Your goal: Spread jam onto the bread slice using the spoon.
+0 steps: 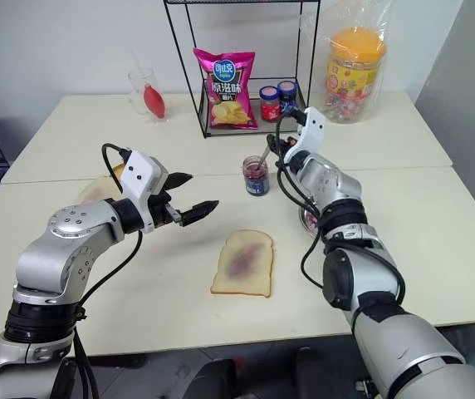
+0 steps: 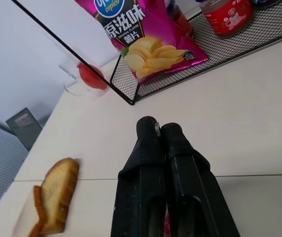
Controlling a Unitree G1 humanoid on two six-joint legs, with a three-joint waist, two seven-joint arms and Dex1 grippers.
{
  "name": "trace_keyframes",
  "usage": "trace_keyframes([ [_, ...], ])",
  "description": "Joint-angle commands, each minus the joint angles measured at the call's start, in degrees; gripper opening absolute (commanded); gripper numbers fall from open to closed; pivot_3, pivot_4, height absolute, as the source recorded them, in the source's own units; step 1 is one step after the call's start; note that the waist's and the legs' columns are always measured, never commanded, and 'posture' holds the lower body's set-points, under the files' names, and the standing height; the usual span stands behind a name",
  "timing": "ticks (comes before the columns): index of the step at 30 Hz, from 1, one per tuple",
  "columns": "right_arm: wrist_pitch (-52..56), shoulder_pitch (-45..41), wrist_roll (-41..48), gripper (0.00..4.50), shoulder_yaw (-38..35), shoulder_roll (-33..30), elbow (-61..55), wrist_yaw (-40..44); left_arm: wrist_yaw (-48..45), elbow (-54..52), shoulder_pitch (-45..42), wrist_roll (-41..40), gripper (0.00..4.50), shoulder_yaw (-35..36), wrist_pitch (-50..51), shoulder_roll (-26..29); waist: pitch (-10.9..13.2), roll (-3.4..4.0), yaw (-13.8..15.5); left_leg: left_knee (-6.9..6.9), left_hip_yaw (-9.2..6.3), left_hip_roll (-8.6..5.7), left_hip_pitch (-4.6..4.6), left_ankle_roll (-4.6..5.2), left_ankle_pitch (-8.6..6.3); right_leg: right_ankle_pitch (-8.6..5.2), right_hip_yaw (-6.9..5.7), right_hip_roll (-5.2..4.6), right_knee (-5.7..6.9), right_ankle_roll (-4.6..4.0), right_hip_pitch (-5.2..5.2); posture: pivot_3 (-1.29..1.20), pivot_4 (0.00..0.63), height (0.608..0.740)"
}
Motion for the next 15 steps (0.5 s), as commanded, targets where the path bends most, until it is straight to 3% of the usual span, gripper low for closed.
trace_keyframes([
  [1, 0.9, -2.8, 2.5, 0.04, -1.7, -0.5, -2.0, -0.6, -0.2, -0.6, -1.2, 0.0, 4.5, -0.1, -1.0, -0.2, 0.0, 0.0, 0.0, 0.0, 0.0, 0.0, 0.0, 0.0, 0.0, 0.0, 0.0, 0.0, 0.0, 0.0, 0.0, 0.0, 0.15, 0.74],
  [15, 1.3, -2.9, 3.5, 0.04, -2.7, -1.7, -2.0, -1.8, -0.6, -0.2, -1.8, 0.2, 4.5, -0.3, -1.2, -0.2, 0.0, 0.0, 0.0, 0.0, 0.0, 0.0, -0.01, 0.0, 0.0, 0.0, 0.0, 0.0, 0.0, 0.0, 0.0, 0.0, 0.15, 0.74],
])
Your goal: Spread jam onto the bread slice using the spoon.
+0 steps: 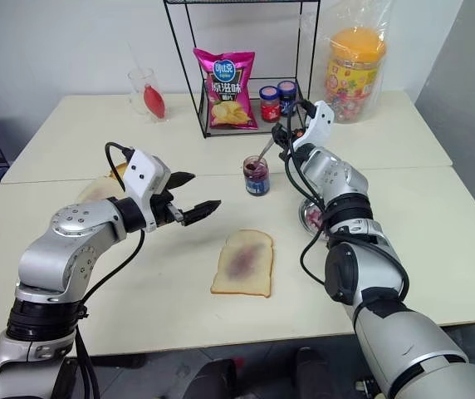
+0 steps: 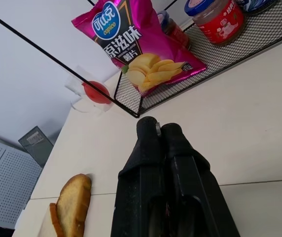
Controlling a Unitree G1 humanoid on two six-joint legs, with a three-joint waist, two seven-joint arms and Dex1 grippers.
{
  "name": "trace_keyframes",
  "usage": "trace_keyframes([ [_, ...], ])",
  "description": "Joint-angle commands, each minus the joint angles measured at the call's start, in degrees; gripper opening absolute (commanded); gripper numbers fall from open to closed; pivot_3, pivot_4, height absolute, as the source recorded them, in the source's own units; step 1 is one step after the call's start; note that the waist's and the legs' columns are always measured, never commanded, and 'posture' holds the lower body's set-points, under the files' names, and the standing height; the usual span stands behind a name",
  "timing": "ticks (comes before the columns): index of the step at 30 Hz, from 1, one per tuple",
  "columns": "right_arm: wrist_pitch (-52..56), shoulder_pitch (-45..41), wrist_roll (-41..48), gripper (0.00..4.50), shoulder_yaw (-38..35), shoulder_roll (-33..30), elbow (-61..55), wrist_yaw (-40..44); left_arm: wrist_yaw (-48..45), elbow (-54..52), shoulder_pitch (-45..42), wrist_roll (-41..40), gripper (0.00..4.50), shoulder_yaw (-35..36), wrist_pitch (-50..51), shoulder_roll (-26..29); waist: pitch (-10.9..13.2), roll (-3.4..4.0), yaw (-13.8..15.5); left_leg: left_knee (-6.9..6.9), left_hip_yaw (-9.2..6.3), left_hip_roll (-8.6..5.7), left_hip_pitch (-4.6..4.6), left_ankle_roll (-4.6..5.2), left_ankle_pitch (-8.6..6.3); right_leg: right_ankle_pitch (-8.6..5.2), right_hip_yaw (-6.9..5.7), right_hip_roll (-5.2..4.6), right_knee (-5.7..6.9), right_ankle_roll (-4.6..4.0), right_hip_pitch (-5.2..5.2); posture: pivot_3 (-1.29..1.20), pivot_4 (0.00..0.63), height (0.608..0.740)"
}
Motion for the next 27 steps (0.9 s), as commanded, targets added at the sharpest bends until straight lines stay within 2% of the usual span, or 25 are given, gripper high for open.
trace_keyframes([
  [1, 0.0, -1.9, 1.2, 0.04, -0.4, -0.8, -2.1, 0.2, -0.2, -0.6, -1.1, 0.1, 4.5, 0.2, -1.1, 0.1, 0.0, 0.0, 0.0, 0.0, 0.0, 0.0, 0.0, 0.0, 0.0, 0.0, 0.0, 0.0, 0.0, 0.0, 0.0, 0.0, 0.15, 0.74],
  [27, 1.6, -1.3, 3.8, 0.04, -2.3, -1.9, -2.9, -1.3, -0.9, 0.5, -2.1, 0.4, 4.5, -0.3, -1.5, 0.2, 0.0, 0.0, 0.0, 0.0, 0.0, 0.0, -0.01, 0.0, 0.0, 0.0, 0.0, 0.0, 0.0, 0.0, 0.0, 0.0, 0.15, 0.74],
])
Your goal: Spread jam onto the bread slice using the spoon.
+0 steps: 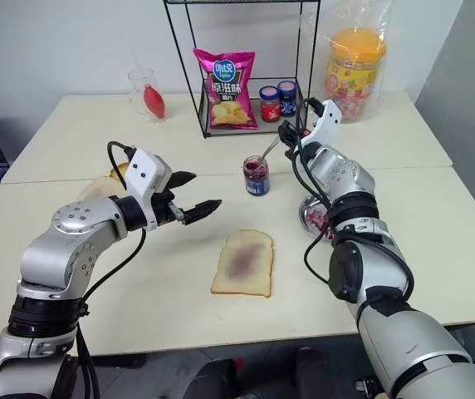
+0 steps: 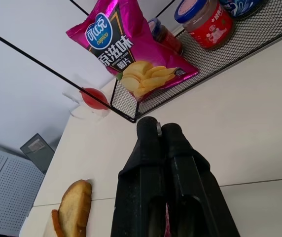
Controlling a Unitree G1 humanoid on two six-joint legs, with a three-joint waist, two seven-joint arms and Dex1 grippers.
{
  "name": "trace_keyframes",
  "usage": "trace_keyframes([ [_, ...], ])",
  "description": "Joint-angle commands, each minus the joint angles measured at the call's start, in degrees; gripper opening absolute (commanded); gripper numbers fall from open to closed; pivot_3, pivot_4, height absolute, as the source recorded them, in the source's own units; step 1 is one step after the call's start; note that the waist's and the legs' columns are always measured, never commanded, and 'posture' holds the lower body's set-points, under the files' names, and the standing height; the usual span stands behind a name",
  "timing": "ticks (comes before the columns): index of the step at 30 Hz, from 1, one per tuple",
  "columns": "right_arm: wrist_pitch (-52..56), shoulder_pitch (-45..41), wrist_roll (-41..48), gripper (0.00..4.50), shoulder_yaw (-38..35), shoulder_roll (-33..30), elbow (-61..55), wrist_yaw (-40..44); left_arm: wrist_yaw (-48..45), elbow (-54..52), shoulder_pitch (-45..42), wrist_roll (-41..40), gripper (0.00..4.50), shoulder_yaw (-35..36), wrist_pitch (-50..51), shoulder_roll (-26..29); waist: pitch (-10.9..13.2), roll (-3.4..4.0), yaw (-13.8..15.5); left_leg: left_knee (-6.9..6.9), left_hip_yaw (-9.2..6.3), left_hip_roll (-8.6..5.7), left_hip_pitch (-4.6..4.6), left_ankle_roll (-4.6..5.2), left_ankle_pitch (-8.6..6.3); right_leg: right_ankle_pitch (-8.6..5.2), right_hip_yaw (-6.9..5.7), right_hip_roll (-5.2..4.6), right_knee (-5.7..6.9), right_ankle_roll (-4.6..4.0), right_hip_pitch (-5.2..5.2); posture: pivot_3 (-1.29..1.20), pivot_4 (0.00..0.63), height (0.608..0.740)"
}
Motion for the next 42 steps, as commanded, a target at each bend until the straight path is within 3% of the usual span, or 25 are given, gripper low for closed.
trace_keyframes([
  [1, -0.1, -1.3, 1.7, 0.04, -1.1, -0.5, -2.6, -0.3, -0.3, -0.8, -1.1, 0.3, 4.5, 0.2, -1.4, 0.2, 0.0, 0.0, 0.0, 0.0, 0.0, 0.0, -0.01, 0.0, 0.0, 0.0, 0.0, 0.0, 0.0, 0.0, 0.0, 0.0, 0.15, 0.74],
  [30, 3.2, 0.2, 7.5, 0.04, -6.3, -1.5, -5.0, -3.5, -0.2, 0.6, -2.2, 0.4, 4.5, 0.4, -2.2, -0.4, 0.0, 0.0, 0.0, 0.0, 0.0, 0.0, -0.01, 0.0, 0.0, 0.0, 0.0, 0.0, 0.0, 0.0, 0.0, 0.0, 0.15, 0.74],
  [42, 7.8, 2.4, 11.5, 0.04, -6.9, -1.2, -11.5, -3.7, -1.3, 0.2, -1.6, -1.1, 4.5, 1.6, -4.0, -0.8, 0.0, 0.0, 0.0, 0.0, 0.01, 0.0, -0.02, 0.0, 0.0, 0.0, 0.0, 0.0, -0.01, 0.0, 0.0, 0.0, 0.15, 0.74],
])
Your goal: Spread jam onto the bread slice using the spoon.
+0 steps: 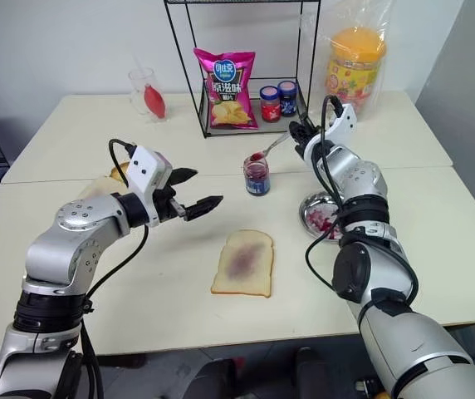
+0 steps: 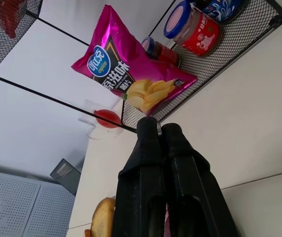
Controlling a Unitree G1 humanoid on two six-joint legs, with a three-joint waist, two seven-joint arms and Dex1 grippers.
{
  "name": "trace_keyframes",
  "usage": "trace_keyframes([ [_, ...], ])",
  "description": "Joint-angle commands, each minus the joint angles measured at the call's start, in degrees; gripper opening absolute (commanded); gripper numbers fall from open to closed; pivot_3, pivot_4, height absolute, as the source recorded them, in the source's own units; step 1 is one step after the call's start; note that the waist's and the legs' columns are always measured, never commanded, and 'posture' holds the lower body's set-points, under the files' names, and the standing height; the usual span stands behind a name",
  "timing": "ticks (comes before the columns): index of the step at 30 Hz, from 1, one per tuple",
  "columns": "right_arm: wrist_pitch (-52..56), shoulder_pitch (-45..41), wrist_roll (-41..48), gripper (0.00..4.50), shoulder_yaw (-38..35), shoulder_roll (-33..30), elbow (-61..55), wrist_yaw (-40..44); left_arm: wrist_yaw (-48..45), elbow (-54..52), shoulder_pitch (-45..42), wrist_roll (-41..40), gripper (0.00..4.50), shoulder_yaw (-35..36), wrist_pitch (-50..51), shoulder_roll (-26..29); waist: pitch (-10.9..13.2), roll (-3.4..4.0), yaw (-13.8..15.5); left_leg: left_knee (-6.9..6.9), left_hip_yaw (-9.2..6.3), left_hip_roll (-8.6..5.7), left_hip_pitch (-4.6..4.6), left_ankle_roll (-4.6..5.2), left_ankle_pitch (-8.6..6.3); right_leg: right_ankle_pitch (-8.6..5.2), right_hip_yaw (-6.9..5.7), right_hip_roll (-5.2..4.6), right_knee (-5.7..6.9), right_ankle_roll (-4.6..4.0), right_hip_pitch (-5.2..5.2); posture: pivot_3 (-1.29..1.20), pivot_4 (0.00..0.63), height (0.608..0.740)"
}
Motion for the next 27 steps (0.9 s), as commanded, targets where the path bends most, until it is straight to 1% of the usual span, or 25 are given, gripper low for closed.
trace_keyframes([
  [1, 3.2, 0.1, 3.7, 0.04, -0.7, -0.1, -7.0, 0.3, -1.5, -2.1, -0.1, -1.3, 4.5, 2.0, -1.9, 0.7, 0.0, 0.0, 0.0, 0.0, 0.0, 0.0, 0.0, 0.0, 0.0, 0.0, 0.0, 0.0, 0.0, 0.0, 0.0, 0.0, 0.15, 0.74],
  [7, 12.1, 3.5, 9.2, 0.04, 0.1, 1.1, -20.4, -2.1, -3.6, -5.3, 2.7, -3.7, 4.5, 4.8, -1.6, 2.7, 0.0, 0.0, 0.0, -0.01, -0.01, 0.01, 0.0, 0.0, 0.0, 0.0, -0.01, 0.0, 0.01, 0.0, -0.01, 0.0, 0.15, 0.74],
  [9, 16.8, 5.4, 12.6, 0.04, 0.2, 1.6, -26.9, -3.6, -4.3, -8.5, 5.3, -5.5, 4.5, 6.8, -0.9, 3.7, 0.0, 0.0, 0.0, -0.01, -0.03, 0.01, -0.01, 0.0, 0.0, 0.0, -0.02, 0.0, 0.01, 0.0, 0.0, 0.0, 0.15, 0.74],
  [12, 24.6, 9.7, 18.5, 0.04, 1.4, 2.0, -37.9, -5.9, -4.8, -15.6, 11.3, -10.2, 4.5, 11.1, 2.3, 5.4, 0.0, 0.01, 0.0, -0.02, -0.02, 0.01, -0.02, 0.01, -0.01, 0.0, -0.01, 0.0, -0.01, 0.0, -0.01, 0.0, 0.15, 0.74],
  [14, 29.5, 14.2, 23.6, 0.04, 1.1, 3.2, -45.0, -9.5, -6.9, -22.7, 21.3, -10.5, 4.5, 13.9, 1.9, 7.8, 0.0, -0.01, -0.3, -0.03, -0.05, 0.01, -0.04, 0.01, -0.01, -0.01, -0.03, -0.01, -0.01, 0.0, -0.02, 0.0, 0.15, 0.74],
  [16, 31.9, 17.2, 27.0, 0.04, 1.3, 3.6, -49.0, -12.0, -7.5, -26.8, 27.0, -10.9, 4.5, 15.3, 1.2, 9.1, 0.0, 0.05, -0.1, -0.06, -0.01, 0.05, 0.03, 0.08, -0.06, -0.04, 0.02, -0.02, -0.04, -0.04, 0.03, 0.0, 0.15, 0.74],
  [18, 33.1, 20.2, 29.1, 0.04, 2.2, 3.9, -52.1, -12.9, -7.1, -29.9, 31.8, -11.8, 4.5, 16.9, 1.5, 8.6, 0.0, 0.04, 0.0, -0.05, -0.05, 0.07, 0.0, 0.09, -0.06, -0.05, -0.03, 0.02, -0.08, -0.05, 0.0, 0.0, 0.15, 0.74],
  [20, 32.9, 23.6, 28.4, 0.04, 4.8, 4.2, -55.1, -12.5, -8.9, -32.6, 38.9, -10.7, 4.5, 18.0, -0.8, 8.9, 0.0, 0.04, 0.0, -0.03, -0.03, 0.05, 0.05, 0.09, -0.05, -0.12, 0.0, 0.02, -0.04, 0.02, 0.03, 0.0, 0.15, 0.74],
  [22, 31.6, 26.5, 25.3, 0.04, 8.8, 3.1, -57.5, -10.1, -10.6, -34.1, 44.2, -9.5, 4.5, 18.6, -3.1, 9.1, 0.0, 0.03, 0.0, -0.02, 0.0, 0.05, 0.19, 0.09, -0.05, -0.19, 0.04, 0.04, -0.06, 0.14, 0.14, 0.0, 0.15, 0.74],
  [23, 31.0, 27.5, 24.7, 0.04, 10.0, 3.1, -58.1, -9.6, -11.2, -34.5, 46.1, -9.0, 4.5, 18.7, -4.2, 9.3, 0.0, 0.05, 0.0, -0.01, 0.02, 0.1, 0.21, 0.09, -0.05, -0.17, 0.06, 0.08, -0.13, 0.0, 0.14, 0.0, 0.15, 0.74],
  [24, 30.1, 29.3, 23.1, 0.04, 12.7, 2.4, -59.4, -7.8, -11.6, -34.6, 48.1, -8.7, 4.5, 18.9, -5.0, 9.2, 0.0, 0.05, 0.0, -0.01, 0.07, 0.11, 0.28, 0.09, -0.05, -0.27, 0.11, 0.08, -0.13, -0.19, 0.19, 0.0, 0.15, 0.74],
  [27, 27.8, 34.1, 19.7, 0.04, 18.4, 1.8, -62.3, -4.4, -12.4, -34.1, 51.7, -7.3, 4.5, 18.7, -7.8, 9.1, 0.0, 0.04, 0.1, 0.0, 0.06, 0.12, 0.28, 0.1, -0.03, -0.28, 0.1, 0.09, -0.09, -0.23, 0.16, 0.0, 0.15, 0.74],
])
